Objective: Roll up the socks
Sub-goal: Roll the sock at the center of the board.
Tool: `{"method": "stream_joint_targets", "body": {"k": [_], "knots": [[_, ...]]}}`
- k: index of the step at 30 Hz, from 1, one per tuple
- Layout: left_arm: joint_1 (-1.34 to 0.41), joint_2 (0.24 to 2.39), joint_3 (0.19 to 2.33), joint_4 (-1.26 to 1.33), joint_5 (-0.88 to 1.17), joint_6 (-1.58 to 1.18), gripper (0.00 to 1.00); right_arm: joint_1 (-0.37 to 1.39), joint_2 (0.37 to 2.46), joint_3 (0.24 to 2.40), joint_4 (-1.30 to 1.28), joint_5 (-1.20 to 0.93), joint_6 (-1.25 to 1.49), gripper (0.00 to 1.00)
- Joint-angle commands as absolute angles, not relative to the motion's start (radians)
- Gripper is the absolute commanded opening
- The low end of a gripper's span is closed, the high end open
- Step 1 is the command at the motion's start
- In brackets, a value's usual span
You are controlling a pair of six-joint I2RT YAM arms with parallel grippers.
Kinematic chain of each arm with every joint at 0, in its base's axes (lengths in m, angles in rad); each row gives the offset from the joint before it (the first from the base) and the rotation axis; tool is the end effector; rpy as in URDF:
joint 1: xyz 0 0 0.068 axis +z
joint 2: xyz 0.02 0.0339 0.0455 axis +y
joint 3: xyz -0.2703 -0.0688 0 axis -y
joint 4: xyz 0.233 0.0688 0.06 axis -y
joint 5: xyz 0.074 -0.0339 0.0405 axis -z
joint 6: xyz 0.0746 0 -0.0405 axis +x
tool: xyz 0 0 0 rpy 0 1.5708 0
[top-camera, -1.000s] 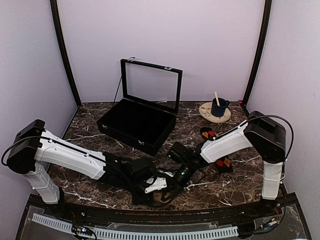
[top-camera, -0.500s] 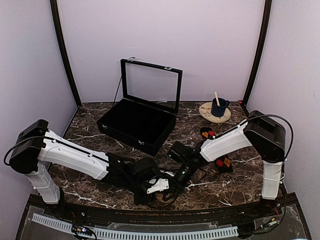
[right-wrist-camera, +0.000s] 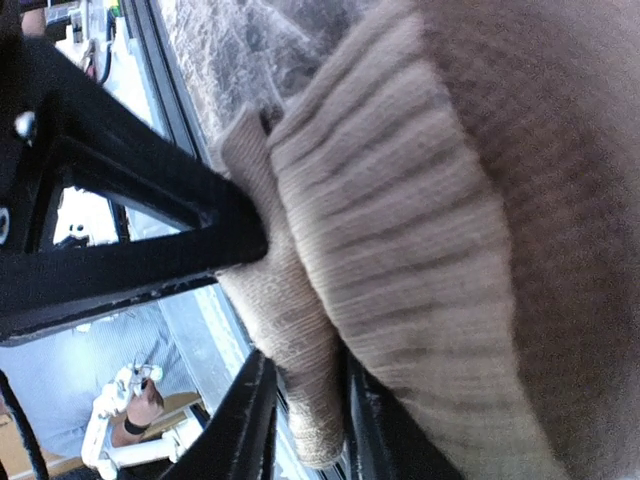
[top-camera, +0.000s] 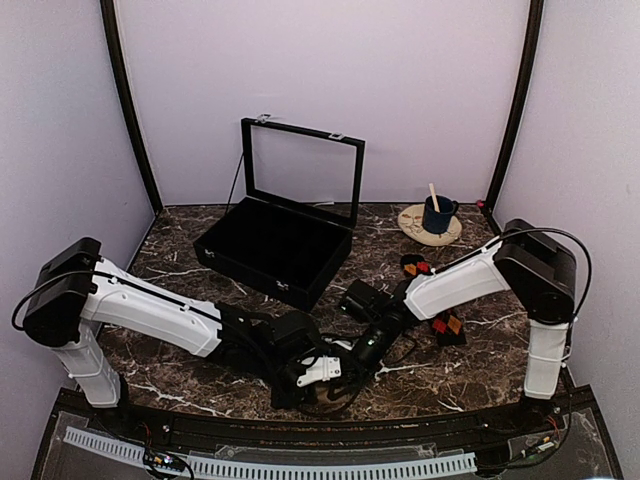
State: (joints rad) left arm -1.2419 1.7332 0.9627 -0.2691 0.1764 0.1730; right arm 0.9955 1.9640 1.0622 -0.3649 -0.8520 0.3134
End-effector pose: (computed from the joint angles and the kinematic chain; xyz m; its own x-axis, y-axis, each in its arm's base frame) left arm 0.0998 -0.3330 0.1339 -0.1090 0.8441 -0.5250 0.9940 0.0899 -0.0618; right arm 0.1444 0.3259 0.1001 -0.7020 -0.7094 -0.0635 -0.4822 0.4078 0.7754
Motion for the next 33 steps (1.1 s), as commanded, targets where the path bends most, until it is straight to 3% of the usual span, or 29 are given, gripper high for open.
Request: {"method": "stream_joint_targets", "body": {"k": [1,19,33], "knots": [[-1.214,1.784,0.941,-0.399,0.183,0.130,0.00,0.962,1.908,1.033,-0.364,-0.758,0.316,0.27],[-1.139,1.873,1.054,-0.507,0.332,0.155,0.00,0.853,1.772,0.939,-0.344,-0.709,0.318,0.28],[-1.048,1.980,1.231,-0.675,0.527,0.205,0.00,0.844,1.633,0.803,-0.262,-0.489,0.361,0.28]]}}
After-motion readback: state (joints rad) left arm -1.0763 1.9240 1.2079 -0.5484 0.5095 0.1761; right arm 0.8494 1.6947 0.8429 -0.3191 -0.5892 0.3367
